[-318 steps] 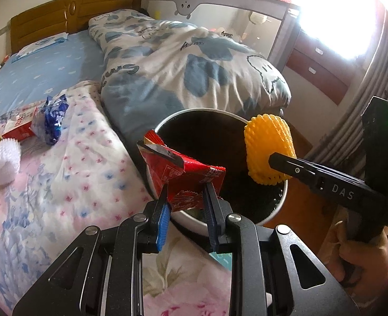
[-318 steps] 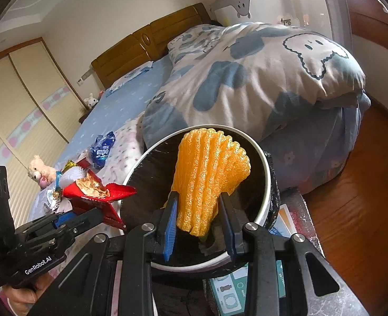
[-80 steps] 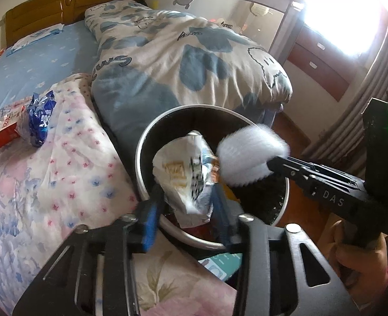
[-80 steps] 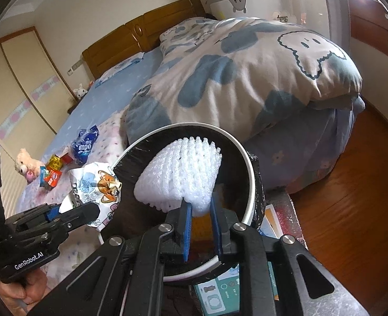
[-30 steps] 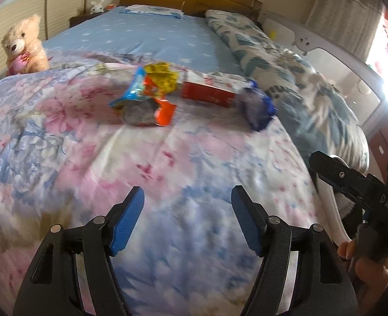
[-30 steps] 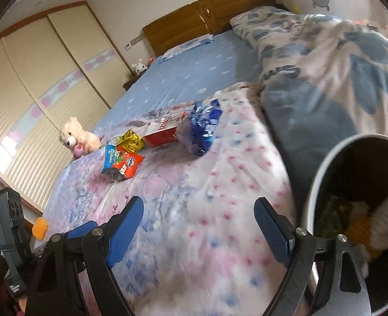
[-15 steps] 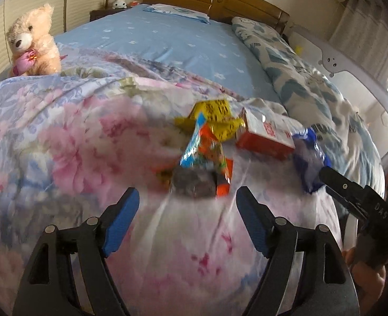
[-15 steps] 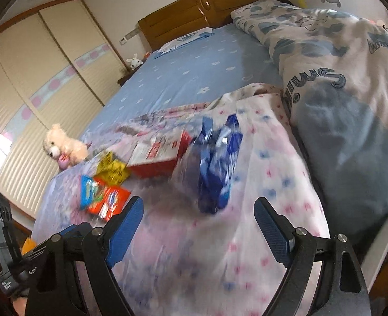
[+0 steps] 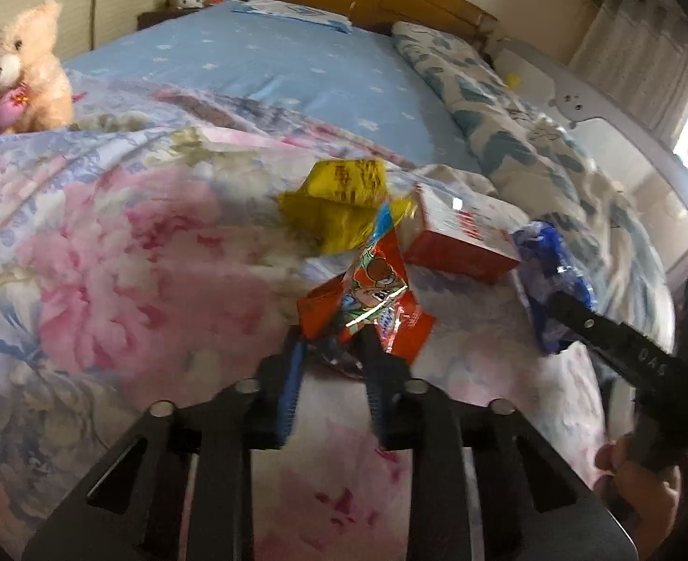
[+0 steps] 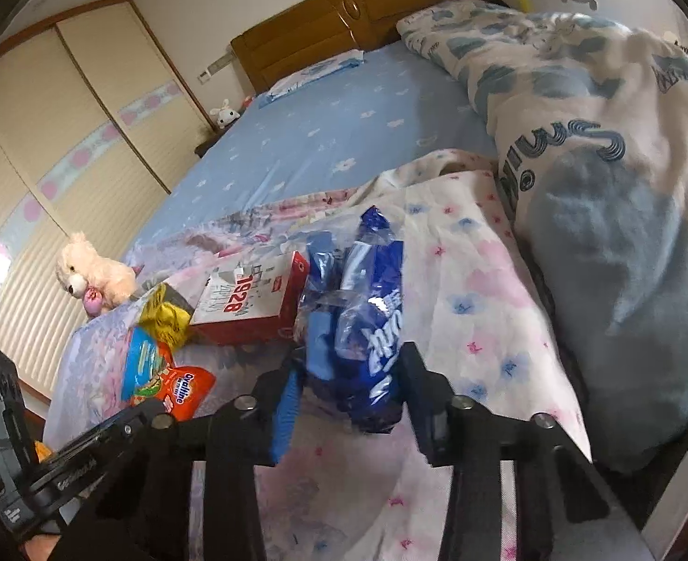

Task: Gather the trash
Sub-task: 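Grasp the blue plastic bag with the right tool while the left tool grasps the orange chip bag, then carry the blue bag and orange chip bag over the bin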

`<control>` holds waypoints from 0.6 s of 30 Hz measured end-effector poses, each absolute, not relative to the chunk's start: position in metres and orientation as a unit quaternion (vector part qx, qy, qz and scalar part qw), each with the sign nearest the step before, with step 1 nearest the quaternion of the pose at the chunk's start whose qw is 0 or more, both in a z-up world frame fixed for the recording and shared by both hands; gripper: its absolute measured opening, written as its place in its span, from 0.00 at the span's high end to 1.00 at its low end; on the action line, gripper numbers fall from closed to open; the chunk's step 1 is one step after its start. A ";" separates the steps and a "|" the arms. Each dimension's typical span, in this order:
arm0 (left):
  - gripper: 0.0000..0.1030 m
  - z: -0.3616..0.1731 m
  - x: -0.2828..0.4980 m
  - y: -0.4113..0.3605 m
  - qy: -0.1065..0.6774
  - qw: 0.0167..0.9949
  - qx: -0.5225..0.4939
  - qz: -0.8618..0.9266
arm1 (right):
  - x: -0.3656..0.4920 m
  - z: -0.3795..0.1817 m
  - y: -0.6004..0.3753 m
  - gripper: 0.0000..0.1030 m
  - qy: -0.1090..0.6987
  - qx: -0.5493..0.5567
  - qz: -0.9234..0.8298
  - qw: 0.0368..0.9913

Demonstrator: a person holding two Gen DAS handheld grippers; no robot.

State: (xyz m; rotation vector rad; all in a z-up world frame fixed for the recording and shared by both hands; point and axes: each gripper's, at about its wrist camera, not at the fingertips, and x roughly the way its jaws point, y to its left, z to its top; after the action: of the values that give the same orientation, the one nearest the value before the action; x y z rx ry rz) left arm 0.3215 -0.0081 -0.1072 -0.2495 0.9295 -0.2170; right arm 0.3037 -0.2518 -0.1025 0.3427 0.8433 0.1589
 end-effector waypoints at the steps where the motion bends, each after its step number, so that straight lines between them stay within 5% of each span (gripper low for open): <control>1: 0.87 -0.105 0.319 -0.009 0.444 0.882 -0.118 -0.106 | 0.300 -0.102 -0.253 0.65 0.406 0.167 0.082 0.895; 18: 1.00 -0.085 0.227 -0.025 0.435 0.883 -0.119 -0.132 | 0.193 -0.086 -0.260 0.66 0.390 0.187 0.116 0.894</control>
State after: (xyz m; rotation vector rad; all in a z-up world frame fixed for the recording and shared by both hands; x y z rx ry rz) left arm 0.2266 -0.0246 -0.0851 -0.2486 0.9059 -0.2752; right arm 0.1931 -0.2603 -0.0858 0.3888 0.8085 0.2414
